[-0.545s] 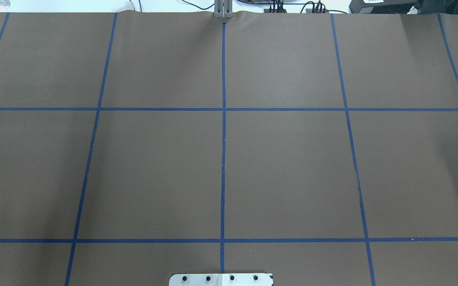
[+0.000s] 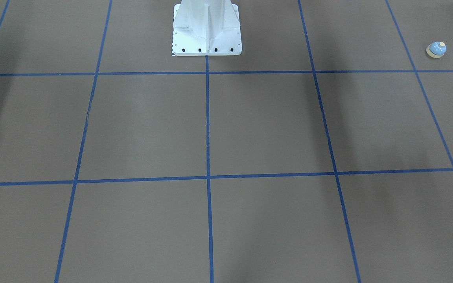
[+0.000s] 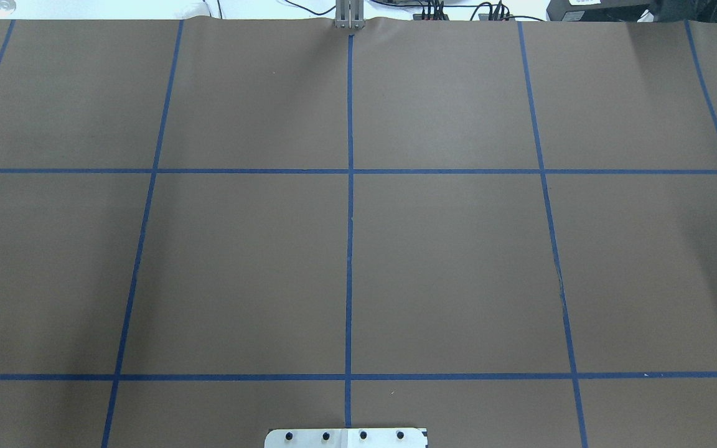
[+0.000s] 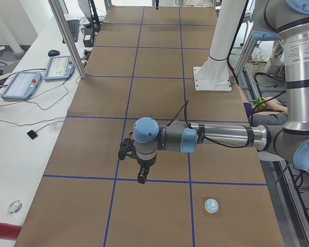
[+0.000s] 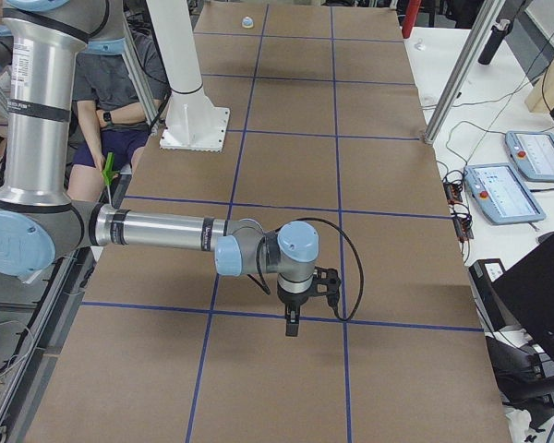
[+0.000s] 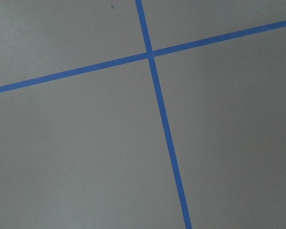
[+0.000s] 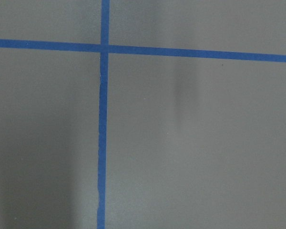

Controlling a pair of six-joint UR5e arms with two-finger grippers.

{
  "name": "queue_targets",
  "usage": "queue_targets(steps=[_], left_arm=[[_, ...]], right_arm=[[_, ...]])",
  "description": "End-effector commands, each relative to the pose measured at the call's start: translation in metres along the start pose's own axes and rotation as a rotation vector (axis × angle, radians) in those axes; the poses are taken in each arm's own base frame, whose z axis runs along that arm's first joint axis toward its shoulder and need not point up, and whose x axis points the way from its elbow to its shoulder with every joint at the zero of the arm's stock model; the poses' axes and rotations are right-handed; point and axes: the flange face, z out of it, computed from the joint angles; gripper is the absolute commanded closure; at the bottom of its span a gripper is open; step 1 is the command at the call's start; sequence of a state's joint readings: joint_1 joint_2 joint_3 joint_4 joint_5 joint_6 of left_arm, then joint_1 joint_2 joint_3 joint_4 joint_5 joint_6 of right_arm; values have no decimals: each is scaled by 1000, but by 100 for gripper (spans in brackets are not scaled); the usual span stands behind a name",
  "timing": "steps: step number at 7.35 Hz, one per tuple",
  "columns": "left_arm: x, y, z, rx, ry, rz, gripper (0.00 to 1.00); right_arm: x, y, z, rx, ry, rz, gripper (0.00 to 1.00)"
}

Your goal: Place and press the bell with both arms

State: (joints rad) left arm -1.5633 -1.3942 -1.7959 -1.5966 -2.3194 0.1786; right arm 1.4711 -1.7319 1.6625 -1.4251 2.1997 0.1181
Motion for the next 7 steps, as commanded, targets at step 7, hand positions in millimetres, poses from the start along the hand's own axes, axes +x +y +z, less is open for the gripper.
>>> queue_targets(steps=[7], left_arm=[[17,-54,-37,80,-83,72,0]], right_arm=[[-2,0,-1,4,-11,-7,0]])
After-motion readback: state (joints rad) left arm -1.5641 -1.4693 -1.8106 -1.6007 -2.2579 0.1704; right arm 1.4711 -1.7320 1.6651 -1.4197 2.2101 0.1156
